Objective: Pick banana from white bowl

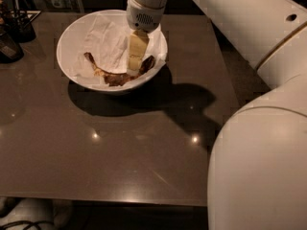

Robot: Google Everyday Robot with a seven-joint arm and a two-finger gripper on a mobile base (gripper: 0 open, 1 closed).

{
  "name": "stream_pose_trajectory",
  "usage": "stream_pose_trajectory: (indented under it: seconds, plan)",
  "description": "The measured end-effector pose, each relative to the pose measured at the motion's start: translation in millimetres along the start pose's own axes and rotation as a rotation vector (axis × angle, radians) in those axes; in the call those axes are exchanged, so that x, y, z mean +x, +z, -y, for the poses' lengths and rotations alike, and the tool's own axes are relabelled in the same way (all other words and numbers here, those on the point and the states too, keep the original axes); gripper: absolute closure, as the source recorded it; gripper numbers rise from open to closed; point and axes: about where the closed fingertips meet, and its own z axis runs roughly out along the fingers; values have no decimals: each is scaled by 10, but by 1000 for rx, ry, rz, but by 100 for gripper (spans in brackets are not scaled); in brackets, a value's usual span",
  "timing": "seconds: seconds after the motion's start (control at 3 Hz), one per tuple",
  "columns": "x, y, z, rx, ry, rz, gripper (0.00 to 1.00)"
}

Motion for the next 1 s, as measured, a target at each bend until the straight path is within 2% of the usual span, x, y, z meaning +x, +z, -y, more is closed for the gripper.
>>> stream_pose_trajectory:
  seconds: [0.33,0.67,1.0]
  plan:
    - [38,95,-15,7,-9,-11,13]
    - [43,178,-34,17,-31,-32,14]
    - [30,262,-38,20,-59,-56,20]
